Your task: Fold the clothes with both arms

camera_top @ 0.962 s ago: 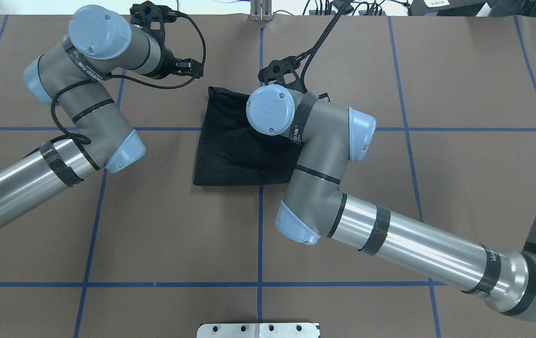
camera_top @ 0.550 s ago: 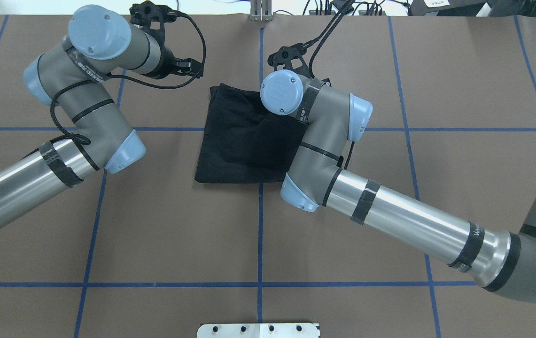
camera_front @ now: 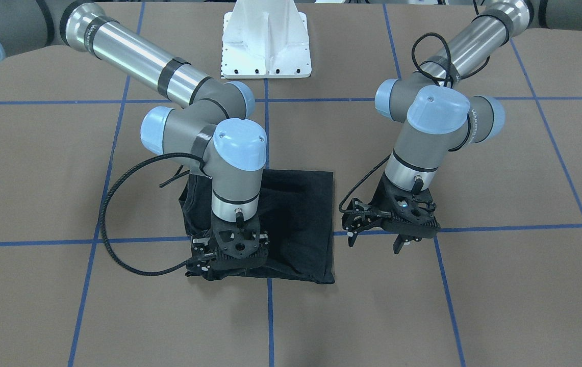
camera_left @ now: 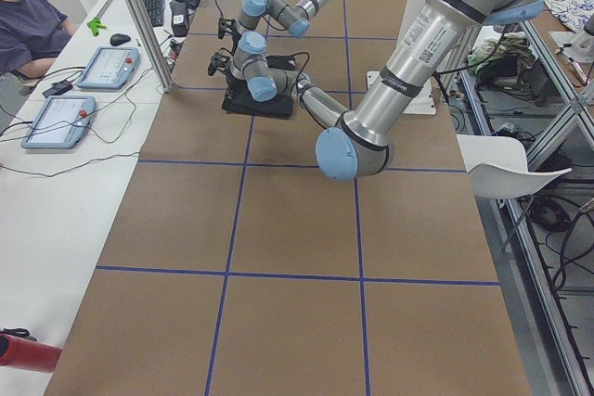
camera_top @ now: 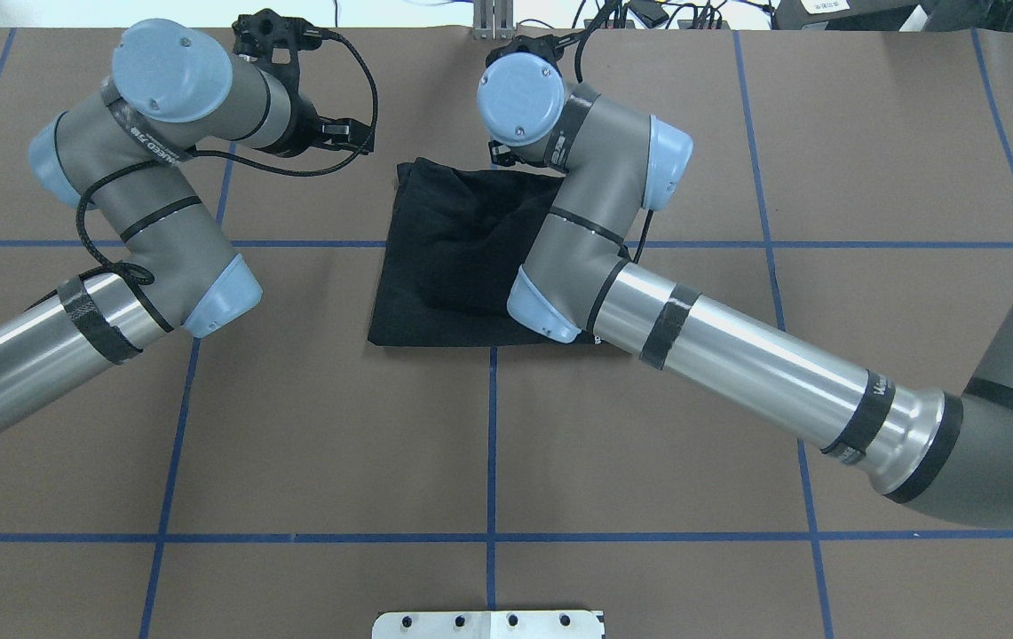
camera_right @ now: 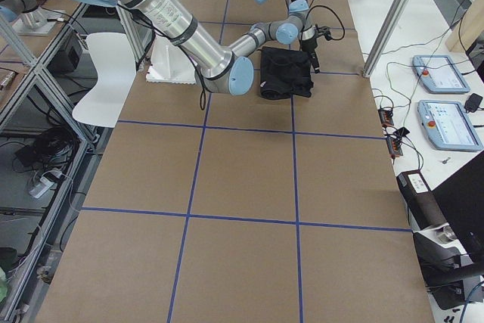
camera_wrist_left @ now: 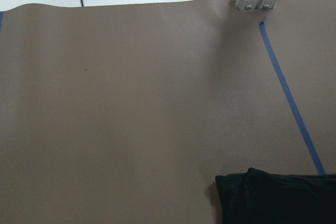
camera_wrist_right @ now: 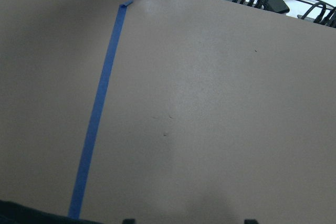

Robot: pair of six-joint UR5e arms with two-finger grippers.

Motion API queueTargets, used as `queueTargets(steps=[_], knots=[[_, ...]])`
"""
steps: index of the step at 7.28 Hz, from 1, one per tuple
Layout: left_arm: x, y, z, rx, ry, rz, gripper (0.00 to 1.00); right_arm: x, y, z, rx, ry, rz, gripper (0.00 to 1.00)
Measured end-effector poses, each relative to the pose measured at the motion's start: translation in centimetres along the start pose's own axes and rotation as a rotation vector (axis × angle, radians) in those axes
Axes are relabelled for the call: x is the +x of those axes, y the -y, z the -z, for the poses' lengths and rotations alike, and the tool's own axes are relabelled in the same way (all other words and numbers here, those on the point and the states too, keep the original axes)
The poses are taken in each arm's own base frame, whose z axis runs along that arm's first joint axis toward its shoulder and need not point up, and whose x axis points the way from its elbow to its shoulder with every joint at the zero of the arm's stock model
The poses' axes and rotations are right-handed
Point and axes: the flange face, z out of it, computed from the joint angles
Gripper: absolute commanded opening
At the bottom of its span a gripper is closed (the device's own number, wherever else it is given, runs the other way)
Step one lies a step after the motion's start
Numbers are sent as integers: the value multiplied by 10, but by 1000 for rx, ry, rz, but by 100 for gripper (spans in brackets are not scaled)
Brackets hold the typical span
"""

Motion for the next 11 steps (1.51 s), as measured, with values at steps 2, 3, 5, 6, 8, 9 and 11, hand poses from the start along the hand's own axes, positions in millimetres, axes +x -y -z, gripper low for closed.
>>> queueTargets(steps=[2, 3, 5, 6, 8, 9, 11], knots=[[-7, -4, 11, -32, 6, -20, 100, 42, 31, 18, -114, 27, -42, 99], [-21, -4, 23, -51, 34, -72, 100, 69, 37, 31, -159, 22, -39, 99], [-78, 6, 66, -105, 90, -180, 100, 172, 33, 50, -244, 59, -19, 100], [-127, 11, 87, -168, 85, -149, 100, 242, 22, 49, -290, 97, -21, 100], [-250, -1, 115, -276, 106, -12, 100, 383, -22, 36, -349, 117, 2, 100], [-305, -9, 129, -304, 136, -14, 100, 452, -42, 32, -363, 105, 21, 100], [-407, -33, 165, -343, 186, -98, 100, 580, -85, 33, -405, 82, 18, 100]])
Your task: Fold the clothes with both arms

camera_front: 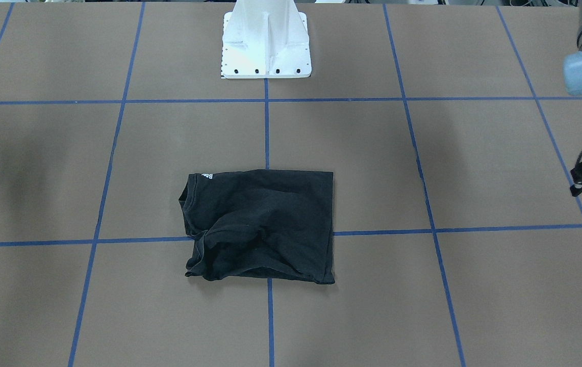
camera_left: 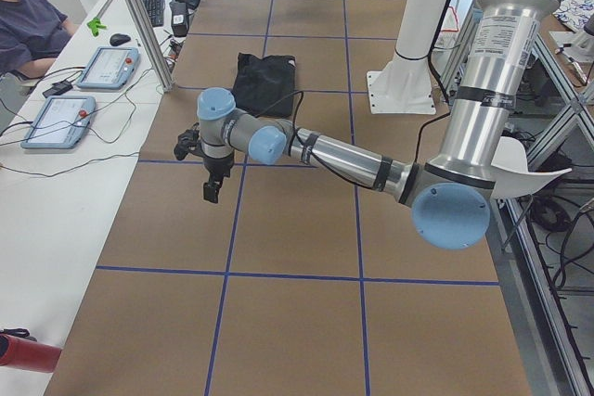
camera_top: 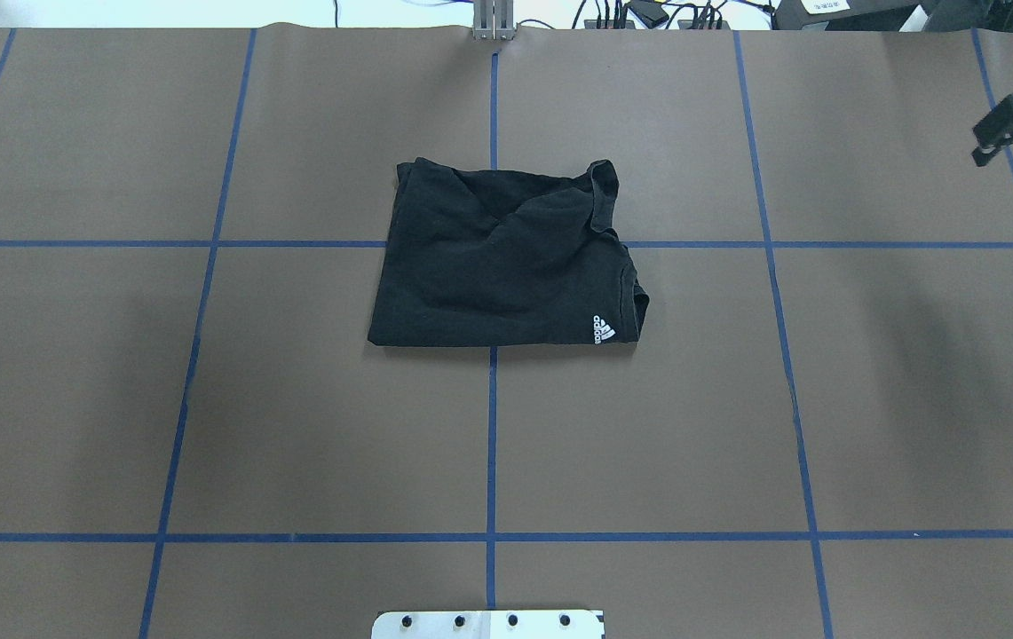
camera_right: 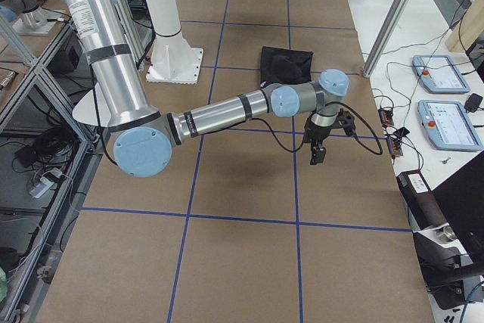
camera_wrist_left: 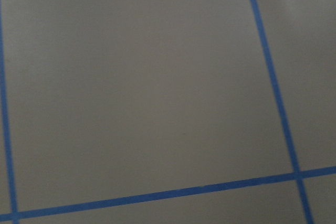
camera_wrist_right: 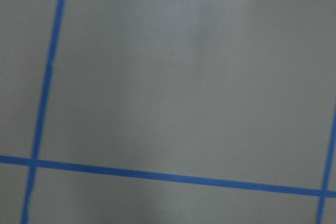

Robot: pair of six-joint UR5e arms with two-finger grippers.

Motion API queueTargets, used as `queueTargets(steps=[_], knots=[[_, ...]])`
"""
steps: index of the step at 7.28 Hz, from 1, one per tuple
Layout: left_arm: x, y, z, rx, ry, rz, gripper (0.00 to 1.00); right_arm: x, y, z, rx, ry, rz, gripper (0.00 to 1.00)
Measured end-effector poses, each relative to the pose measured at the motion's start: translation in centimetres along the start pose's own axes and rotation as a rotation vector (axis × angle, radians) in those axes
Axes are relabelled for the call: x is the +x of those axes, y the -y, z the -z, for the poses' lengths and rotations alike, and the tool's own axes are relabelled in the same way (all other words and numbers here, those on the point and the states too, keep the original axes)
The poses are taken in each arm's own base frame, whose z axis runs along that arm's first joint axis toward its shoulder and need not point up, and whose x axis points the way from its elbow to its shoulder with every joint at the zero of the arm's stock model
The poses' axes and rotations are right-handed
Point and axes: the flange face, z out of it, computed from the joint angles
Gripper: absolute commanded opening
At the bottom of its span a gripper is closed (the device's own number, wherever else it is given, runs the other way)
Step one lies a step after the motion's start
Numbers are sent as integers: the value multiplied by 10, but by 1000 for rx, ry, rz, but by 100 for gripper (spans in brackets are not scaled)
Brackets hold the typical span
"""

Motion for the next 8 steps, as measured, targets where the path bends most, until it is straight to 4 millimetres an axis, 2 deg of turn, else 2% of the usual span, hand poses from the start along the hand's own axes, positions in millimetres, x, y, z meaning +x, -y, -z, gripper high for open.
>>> queueTargets(steps=[1, 2, 3, 4, 5, 8], knots=[[-45, -32, -2, -24, 19, -52, 100, 52, -28, -4, -40, 16, -44, 100], [-82, -67, -5, -51, 26, -100, 100, 92, -57, -5, -60, 45, -92, 100], [-106, -98, -10, -78, 15, -113, 100, 116, -82, -3, -58, 63, -120, 100], [-117, -120, -14, -95, -6, -104, 100, 127, -97, -2, -55, 68, -137, 100], [-121, -129, -15, -98, -17, -97, 100, 133, -106, -5, -57, 65, -148, 100], [-124, -133, -17, -101, -20, -97, 100, 146, -122, -17, -80, 27, -162, 100]])
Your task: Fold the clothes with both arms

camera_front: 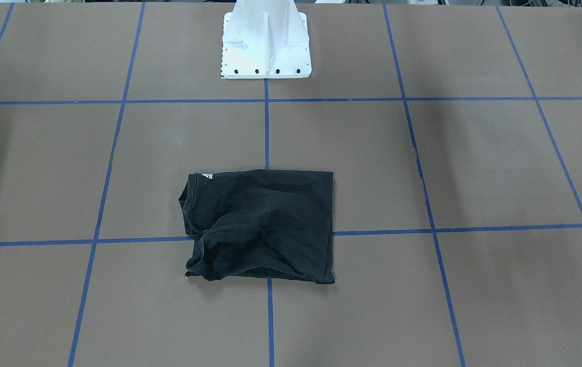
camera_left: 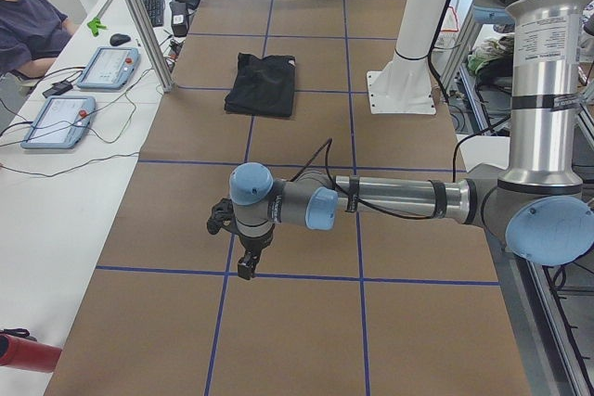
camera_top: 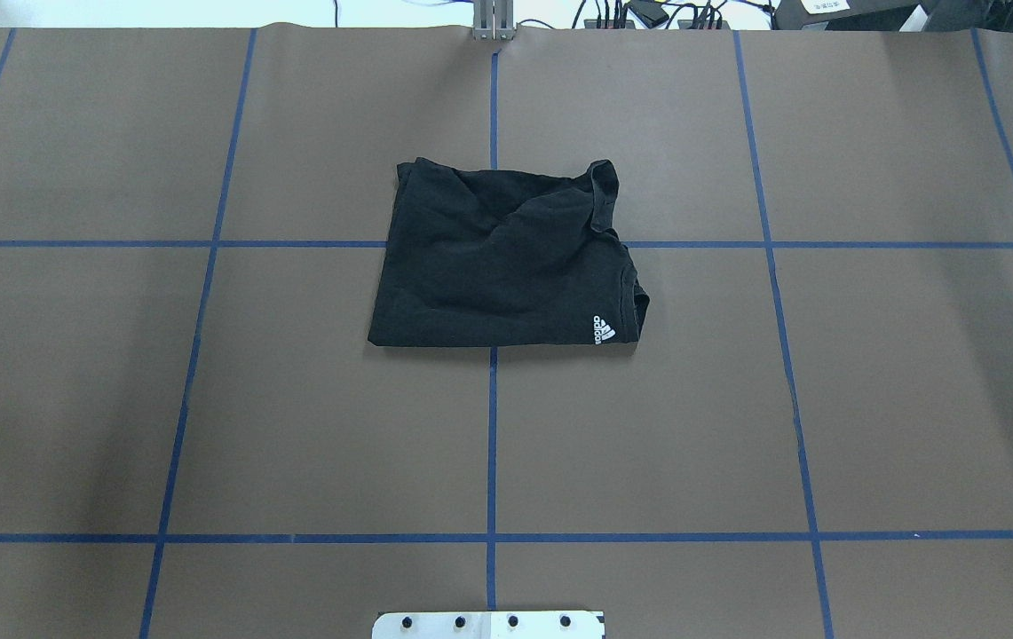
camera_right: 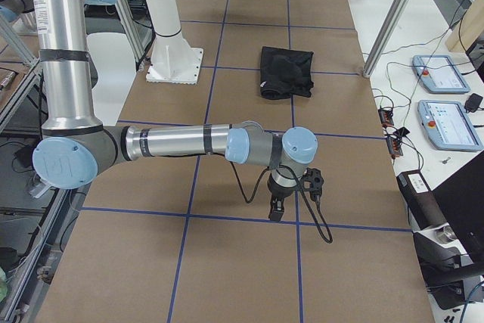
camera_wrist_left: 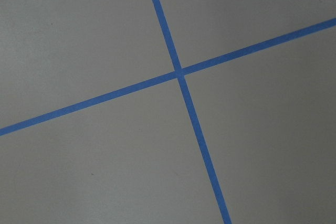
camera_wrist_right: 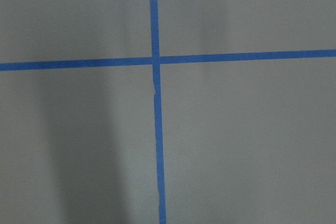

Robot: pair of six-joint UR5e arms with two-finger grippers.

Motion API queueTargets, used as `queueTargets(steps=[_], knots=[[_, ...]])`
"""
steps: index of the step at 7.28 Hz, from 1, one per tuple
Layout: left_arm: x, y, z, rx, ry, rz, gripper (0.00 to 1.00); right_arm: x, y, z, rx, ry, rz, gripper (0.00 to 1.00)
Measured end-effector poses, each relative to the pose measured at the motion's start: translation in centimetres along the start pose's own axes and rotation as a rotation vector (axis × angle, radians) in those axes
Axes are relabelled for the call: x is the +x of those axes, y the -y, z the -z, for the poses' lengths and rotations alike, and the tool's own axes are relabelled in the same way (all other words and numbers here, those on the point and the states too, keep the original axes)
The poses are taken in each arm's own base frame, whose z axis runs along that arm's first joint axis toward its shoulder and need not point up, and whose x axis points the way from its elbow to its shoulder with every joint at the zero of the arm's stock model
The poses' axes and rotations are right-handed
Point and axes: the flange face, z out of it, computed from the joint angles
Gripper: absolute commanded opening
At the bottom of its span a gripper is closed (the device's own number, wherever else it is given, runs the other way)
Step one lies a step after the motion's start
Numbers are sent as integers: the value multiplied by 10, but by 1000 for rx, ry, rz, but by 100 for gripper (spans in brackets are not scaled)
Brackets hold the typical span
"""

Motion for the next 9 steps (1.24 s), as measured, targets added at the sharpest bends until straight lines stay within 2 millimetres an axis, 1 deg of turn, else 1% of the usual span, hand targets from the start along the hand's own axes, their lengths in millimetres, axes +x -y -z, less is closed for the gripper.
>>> queueTargets(steps=[1, 3, 4, 9], knots=[[-1, -6, -2, 0, -2, 0, 100, 6, -7, -5, -4, -11, -3, 100], [1, -26, -3, 12, -8, -9, 100, 21, -31, -22, 26, -13, 27, 100], [1, -30, -4, 14, -10, -13, 100, 23, -36, -26, 50, -9, 45, 100], [4, -29, -1, 20, -8, -17, 100, 22, -38, -25, 79, -10, 57, 100]])
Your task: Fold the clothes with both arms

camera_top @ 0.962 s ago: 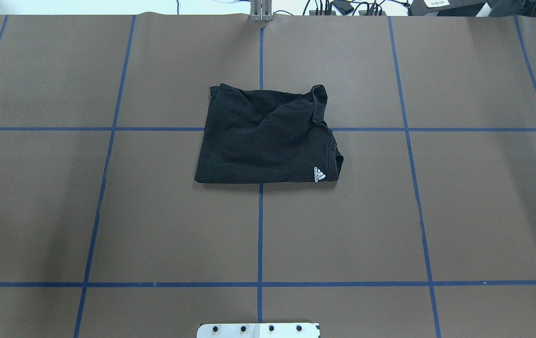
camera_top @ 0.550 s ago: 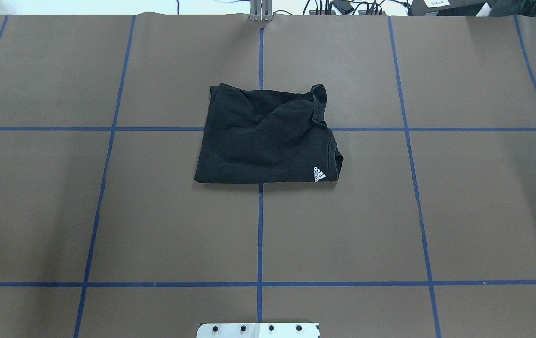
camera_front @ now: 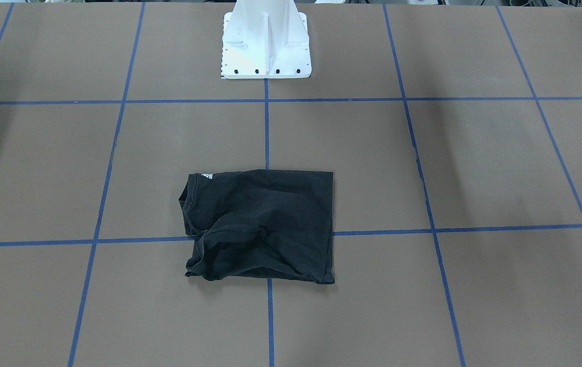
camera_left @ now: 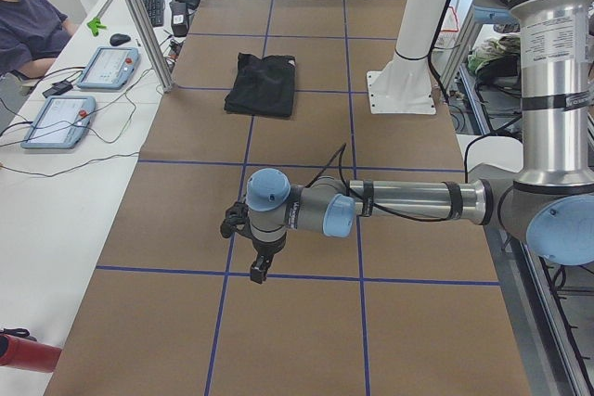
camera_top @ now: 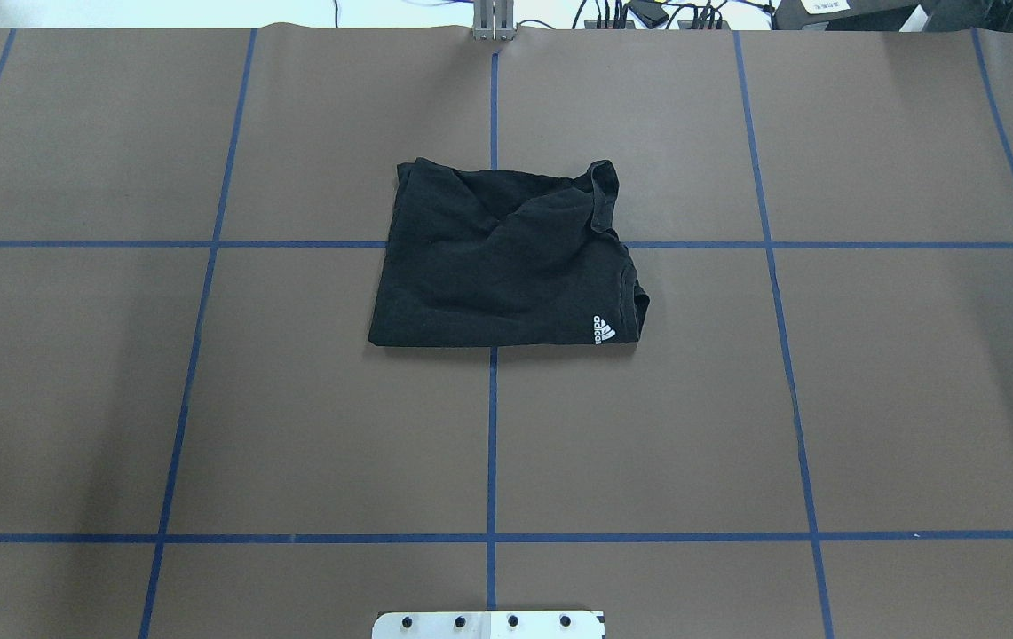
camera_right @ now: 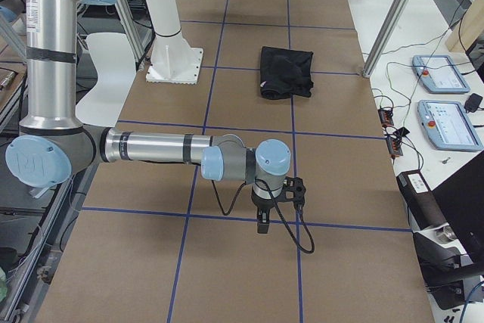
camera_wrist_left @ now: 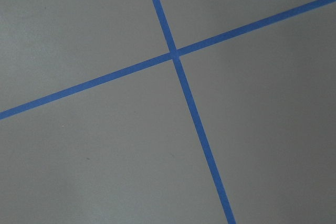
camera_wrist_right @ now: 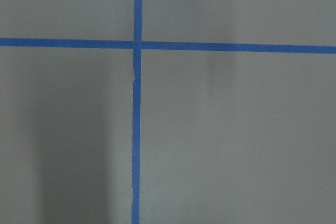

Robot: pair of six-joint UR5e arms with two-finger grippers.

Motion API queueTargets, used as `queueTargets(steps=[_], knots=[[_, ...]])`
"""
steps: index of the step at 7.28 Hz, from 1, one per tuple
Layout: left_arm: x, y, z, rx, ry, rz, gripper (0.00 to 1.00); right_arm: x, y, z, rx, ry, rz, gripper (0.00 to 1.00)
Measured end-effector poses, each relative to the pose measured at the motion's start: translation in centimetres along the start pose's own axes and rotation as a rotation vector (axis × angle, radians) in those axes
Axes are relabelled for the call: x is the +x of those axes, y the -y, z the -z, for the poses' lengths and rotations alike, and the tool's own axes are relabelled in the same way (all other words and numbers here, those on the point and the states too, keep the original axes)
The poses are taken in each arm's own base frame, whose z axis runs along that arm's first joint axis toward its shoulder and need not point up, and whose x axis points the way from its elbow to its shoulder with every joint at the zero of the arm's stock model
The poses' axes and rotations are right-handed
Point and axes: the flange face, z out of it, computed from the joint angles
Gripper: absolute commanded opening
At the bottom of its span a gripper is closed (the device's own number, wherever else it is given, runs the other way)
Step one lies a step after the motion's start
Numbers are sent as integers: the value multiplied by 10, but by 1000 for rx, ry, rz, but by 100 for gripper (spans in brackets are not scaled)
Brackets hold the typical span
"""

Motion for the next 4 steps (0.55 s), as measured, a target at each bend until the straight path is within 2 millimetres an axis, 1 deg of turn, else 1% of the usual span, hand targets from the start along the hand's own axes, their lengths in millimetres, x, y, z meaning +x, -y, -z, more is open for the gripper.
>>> queueTargets(steps=[4], knots=[[-2, -1, -2, -4, 3, 6, 100, -3, 0, -2, -3, 0, 6, 100]])
